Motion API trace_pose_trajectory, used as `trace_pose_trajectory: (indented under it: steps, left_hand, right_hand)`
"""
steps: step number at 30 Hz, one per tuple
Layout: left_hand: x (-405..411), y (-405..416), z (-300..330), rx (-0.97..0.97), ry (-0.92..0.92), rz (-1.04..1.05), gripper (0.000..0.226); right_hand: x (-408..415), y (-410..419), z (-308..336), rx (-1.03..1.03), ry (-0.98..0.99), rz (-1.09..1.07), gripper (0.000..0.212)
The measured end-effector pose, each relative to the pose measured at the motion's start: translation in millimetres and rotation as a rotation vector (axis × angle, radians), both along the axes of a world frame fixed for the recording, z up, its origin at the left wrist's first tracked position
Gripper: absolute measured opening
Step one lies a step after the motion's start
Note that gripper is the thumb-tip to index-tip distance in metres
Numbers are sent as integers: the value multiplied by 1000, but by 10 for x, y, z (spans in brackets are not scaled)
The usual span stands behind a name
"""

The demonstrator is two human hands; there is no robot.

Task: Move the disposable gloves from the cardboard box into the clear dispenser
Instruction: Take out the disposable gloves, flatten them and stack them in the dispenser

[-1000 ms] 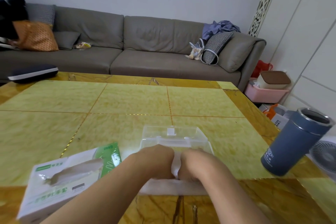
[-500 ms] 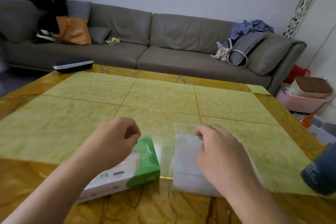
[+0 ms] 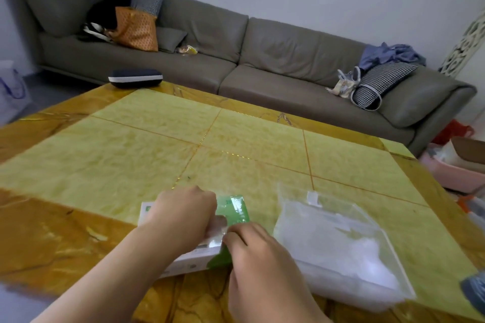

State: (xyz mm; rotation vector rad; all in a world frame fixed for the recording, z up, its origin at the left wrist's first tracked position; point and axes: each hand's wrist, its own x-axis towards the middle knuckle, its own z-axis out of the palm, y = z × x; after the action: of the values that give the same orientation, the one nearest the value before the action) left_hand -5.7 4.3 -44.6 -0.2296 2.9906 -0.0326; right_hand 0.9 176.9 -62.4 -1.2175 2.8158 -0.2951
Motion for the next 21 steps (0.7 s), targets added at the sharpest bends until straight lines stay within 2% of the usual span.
trace_pose_trajectory:
  steps: [5,9,12,15,18,21]
  left_hand:
    - [1,44,-8,45,35,-46,24]
    - [45,-97,-6,276,149,-10,15]
    - [59,-190,42,504,285,34,16]
    - [68,-215,64,647,389,64,18]
    - [65,-214,57,683,400,70,19]
    - [66,-215,58,655,317,42,16]
  right_hand:
    - [19,-3,0,5,13,3,52]
    - [27,19,56,-8,-4,-17,55]
    - [38,4,71,18,4,-14,54]
    - [50,-2,84,39,8,-22,52]
    - [49,0,94,50,11,-24,55]
    - [49,-7,83,71,4,-21,58]
